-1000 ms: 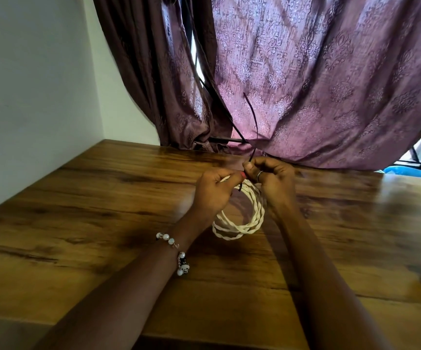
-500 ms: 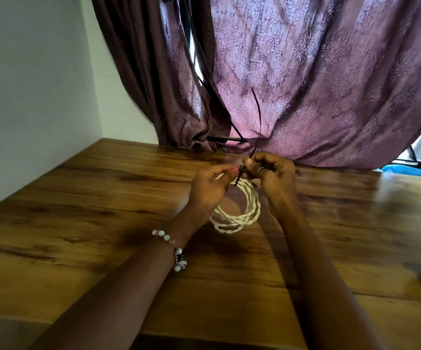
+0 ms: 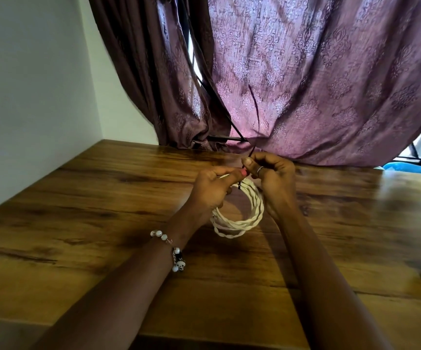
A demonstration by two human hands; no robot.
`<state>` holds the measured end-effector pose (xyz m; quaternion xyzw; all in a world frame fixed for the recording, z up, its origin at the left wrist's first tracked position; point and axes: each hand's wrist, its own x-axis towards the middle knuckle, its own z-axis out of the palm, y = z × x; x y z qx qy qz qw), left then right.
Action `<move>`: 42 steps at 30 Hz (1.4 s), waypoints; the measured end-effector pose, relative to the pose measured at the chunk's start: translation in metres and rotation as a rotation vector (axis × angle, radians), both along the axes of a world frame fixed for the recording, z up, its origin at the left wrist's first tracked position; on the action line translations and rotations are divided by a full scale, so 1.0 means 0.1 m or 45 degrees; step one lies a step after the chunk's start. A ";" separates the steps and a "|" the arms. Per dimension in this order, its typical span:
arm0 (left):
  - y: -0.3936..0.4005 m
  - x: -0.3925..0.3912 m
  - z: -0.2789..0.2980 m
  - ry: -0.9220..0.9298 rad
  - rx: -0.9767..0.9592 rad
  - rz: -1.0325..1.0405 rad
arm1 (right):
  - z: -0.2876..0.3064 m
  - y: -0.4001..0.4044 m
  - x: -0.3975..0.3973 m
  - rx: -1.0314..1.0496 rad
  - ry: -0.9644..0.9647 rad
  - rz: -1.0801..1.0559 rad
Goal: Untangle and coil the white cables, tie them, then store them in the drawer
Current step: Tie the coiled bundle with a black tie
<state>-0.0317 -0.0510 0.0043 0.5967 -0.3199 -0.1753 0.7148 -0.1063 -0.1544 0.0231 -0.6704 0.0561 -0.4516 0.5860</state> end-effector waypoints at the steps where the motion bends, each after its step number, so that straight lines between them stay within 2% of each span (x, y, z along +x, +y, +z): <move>1: 0.01 -0.01 0.02 0.028 0.018 -0.024 | 0.01 0.01 -0.01 0.083 -0.021 0.024; 4: 0.04 -0.05 0.06 0.039 0.069 -0.071 | 0.04 0.02 -0.01 0.257 -0.025 0.084; 15: -0.04 -0.04 0.01 -0.069 0.280 -0.100 | 0.06 -0.04 0.00 0.725 -0.012 0.033; 21: -0.01 0.01 -0.05 -0.235 0.268 -0.111 | 0.03 -0.06 0.04 0.766 -0.006 0.179; 26: -0.04 -0.04 -0.03 -0.192 0.342 -0.151 | 0.01 -0.06 0.11 0.845 0.008 0.287; 33: -0.10 -0.12 0.02 -0.236 0.383 -0.176 | 0.08 -0.13 0.06 0.773 0.055 0.195; 39: -0.17 -0.19 0.02 -0.216 0.439 -0.247 | 0.07 -0.21 0.08 0.748 0.076 -0.057; 42: -0.16 -0.15 0.05 -0.167 0.482 -0.314 | 0.06 -0.18 0.09 0.716 0.006 -0.117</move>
